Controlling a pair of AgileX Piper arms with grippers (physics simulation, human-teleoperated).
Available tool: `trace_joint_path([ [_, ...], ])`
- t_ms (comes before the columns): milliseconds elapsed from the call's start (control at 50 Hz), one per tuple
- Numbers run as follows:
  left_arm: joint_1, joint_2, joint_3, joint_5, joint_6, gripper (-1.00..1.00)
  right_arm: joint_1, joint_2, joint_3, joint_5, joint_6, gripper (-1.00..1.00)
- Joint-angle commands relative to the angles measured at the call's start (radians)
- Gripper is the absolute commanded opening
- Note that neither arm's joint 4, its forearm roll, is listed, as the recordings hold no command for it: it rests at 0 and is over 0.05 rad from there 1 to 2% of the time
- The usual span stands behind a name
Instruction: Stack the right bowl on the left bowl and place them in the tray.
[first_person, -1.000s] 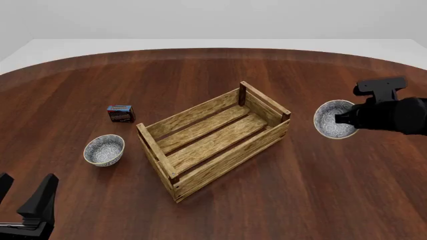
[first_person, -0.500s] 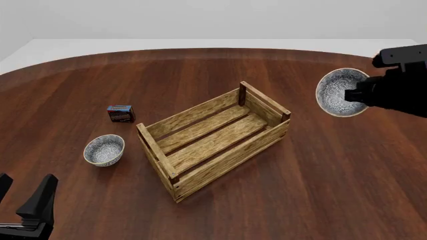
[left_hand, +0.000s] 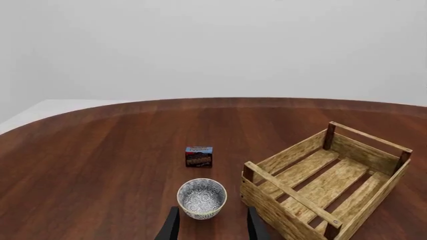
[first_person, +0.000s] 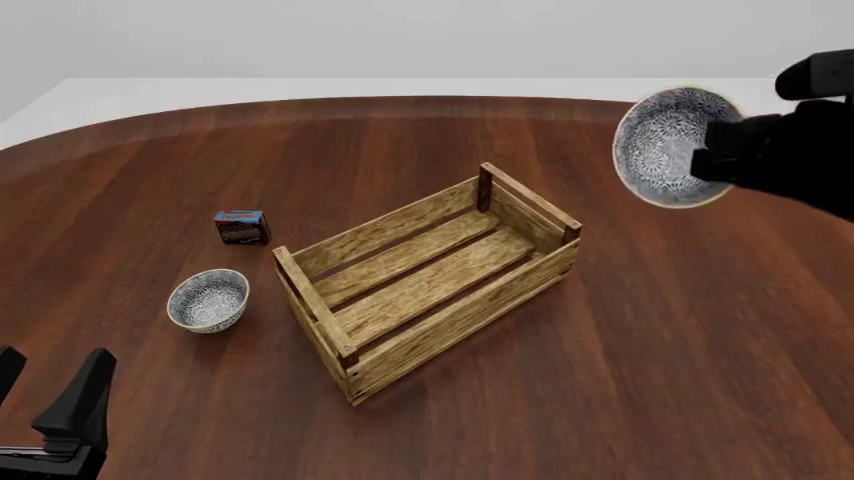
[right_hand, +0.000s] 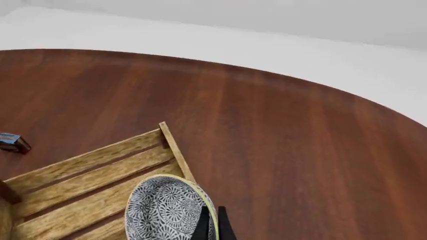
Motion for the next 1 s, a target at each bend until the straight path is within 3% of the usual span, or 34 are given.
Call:
trace_joint_path([
  [20, -0.003, 0.001, 0.0, -0.001, 0.001, 1.0, 0.08, -0.066, 0.038, -0.04, 0.037, -1.0],
  [620, -0.005, 0.012, 0.001, -0.012, 0.002, 1.0, 0.249, -0.191, 0.167, -0.162, 0.122, -1.0],
  [1000, -0.003, 0.014, 0.0, -0.009, 0.008, 1.0, 0.321, -0.194, 0.228, -0.262, 0.15, -1.0],
])
